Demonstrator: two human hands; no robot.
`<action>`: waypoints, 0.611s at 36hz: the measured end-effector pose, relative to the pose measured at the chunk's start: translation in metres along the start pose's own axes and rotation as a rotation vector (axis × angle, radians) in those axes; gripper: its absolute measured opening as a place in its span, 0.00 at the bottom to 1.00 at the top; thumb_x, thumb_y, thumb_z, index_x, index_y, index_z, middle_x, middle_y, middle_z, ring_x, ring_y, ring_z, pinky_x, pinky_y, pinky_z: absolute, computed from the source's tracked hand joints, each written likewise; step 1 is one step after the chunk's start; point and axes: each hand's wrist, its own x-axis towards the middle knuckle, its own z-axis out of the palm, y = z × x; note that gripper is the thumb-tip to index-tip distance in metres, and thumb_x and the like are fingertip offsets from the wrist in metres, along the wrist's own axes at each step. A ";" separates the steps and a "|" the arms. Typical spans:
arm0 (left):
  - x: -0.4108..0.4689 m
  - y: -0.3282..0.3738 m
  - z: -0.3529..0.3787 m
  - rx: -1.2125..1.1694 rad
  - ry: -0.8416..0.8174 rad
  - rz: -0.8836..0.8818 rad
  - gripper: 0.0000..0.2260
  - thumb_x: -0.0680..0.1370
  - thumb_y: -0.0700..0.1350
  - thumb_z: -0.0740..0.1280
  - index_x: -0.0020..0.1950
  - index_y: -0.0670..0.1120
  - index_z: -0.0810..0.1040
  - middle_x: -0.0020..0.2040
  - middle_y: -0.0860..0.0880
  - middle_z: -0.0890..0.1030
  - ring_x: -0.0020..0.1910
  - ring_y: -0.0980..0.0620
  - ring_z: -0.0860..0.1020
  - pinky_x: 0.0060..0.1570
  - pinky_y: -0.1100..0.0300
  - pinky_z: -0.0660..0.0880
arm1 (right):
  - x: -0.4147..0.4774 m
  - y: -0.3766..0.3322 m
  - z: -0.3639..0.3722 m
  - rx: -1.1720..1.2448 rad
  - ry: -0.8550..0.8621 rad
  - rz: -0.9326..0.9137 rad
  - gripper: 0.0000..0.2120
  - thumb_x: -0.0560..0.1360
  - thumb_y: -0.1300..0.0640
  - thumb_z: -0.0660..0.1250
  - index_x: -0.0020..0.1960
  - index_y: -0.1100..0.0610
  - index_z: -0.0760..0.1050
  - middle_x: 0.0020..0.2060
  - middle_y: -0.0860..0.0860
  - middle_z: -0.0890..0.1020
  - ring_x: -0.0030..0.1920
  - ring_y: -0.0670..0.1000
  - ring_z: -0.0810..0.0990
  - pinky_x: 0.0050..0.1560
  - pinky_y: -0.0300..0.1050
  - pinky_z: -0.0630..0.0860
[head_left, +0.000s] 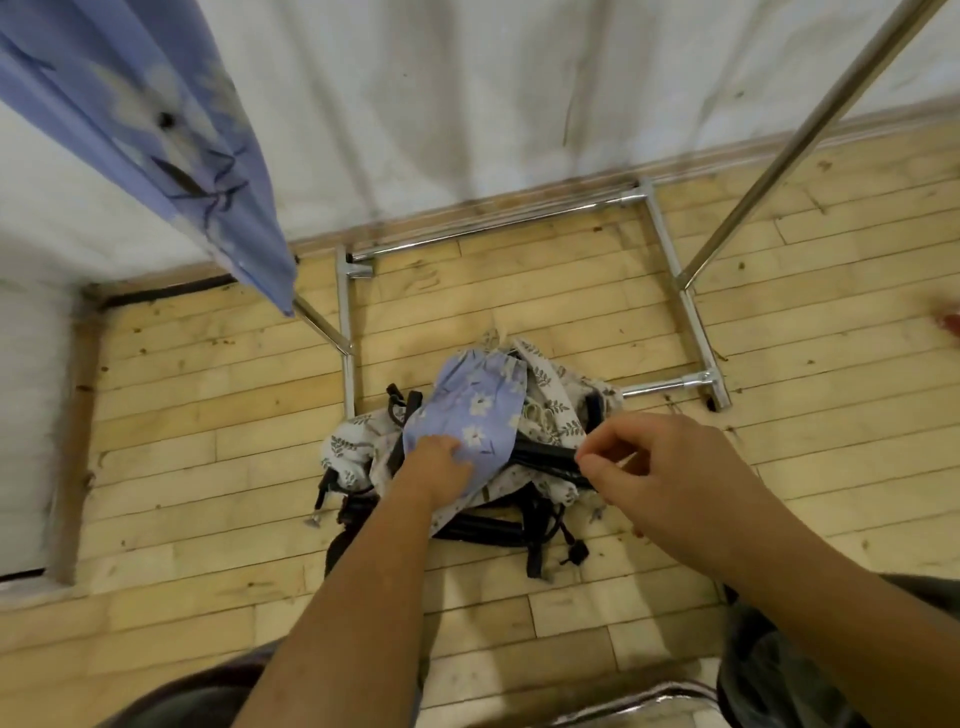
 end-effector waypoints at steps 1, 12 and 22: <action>0.004 -0.007 0.004 0.015 0.015 0.009 0.19 0.86 0.47 0.60 0.74 0.39 0.71 0.73 0.41 0.70 0.66 0.38 0.73 0.66 0.45 0.73 | 0.000 0.001 0.001 0.000 -0.009 0.007 0.06 0.80 0.53 0.70 0.46 0.44 0.82 0.38 0.43 0.83 0.39 0.37 0.81 0.33 0.31 0.77; 0.012 -0.021 0.025 -0.154 0.067 -0.010 0.09 0.81 0.45 0.67 0.44 0.41 0.76 0.42 0.43 0.76 0.43 0.43 0.75 0.44 0.52 0.73 | 0.001 0.007 0.001 -0.047 -0.037 0.037 0.07 0.79 0.53 0.70 0.43 0.44 0.81 0.34 0.43 0.83 0.35 0.39 0.81 0.32 0.31 0.77; -0.016 0.012 0.007 -0.455 0.285 0.010 0.14 0.80 0.51 0.72 0.54 0.45 0.71 0.43 0.50 0.75 0.43 0.48 0.77 0.39 0.56 0.72 | -0.001 0.013 -0.001 -0.199 -0.140 0.057 0.06 0.81 0.48 0.68 0.45 0.43 0.80 0.37 0.43 0.83 0.36 0.43 0.81 0.38 0.37 0.80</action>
